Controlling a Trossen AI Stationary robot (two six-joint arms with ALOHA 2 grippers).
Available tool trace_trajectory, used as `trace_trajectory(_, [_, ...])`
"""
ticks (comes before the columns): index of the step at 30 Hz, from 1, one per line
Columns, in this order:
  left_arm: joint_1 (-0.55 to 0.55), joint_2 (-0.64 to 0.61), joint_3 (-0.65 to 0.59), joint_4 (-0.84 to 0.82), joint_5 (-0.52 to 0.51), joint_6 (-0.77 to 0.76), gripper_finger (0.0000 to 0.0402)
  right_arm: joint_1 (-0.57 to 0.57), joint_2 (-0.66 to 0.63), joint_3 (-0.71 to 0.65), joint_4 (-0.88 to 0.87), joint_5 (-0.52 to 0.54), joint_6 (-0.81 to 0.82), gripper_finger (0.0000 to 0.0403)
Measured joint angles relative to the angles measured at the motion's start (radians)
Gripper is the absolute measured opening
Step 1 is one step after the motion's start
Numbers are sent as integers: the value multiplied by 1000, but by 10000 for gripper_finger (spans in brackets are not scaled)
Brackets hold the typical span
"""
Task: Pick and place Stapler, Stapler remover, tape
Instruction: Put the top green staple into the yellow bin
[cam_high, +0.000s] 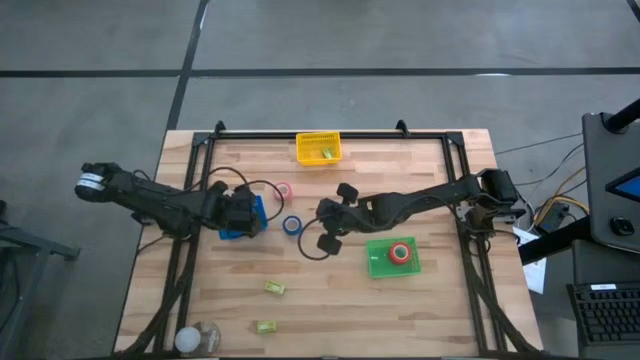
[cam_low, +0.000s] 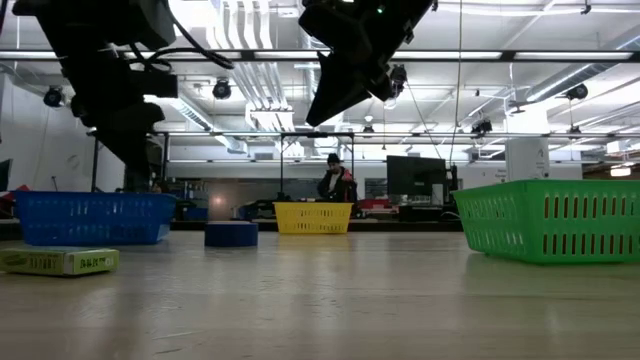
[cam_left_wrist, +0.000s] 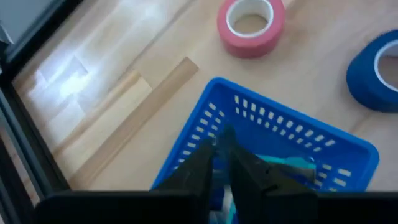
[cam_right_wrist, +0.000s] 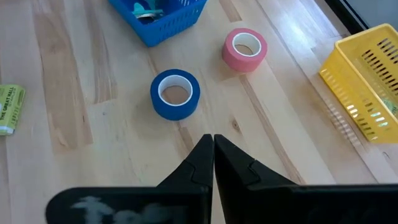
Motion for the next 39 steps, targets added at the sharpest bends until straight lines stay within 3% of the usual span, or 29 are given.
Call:
trace_trajectory(5, [0, 0, 13, -3, -33, 23, 91, 0, 0, -9, 2, 0, 11, 9])
trace_trajectory(12, [-12, 0, 74, 126, -65, 224, 133, 0, 0, -11, 8, 0, 10, 9])
trace_trajectory(17, [-95, 0, 57, 368, 86, 454, 138, 0, 0, -13, 2, -1, 7, 9])
trace_trajectory(21, [-211, 0, 7, 528, 140, 571, 138, 0, -3, -8, -71, -6, 15, 9])
trace_trajectory(30, [-429, 1, -77, 675, 154, 526, 138, 40, -19, -12, -111, -59, 38, 9])
trace_trajectory(39, [-472, 54, -192, 867, 217, 439, 138, 55, -19, -13, -110, -58, 37, 8])
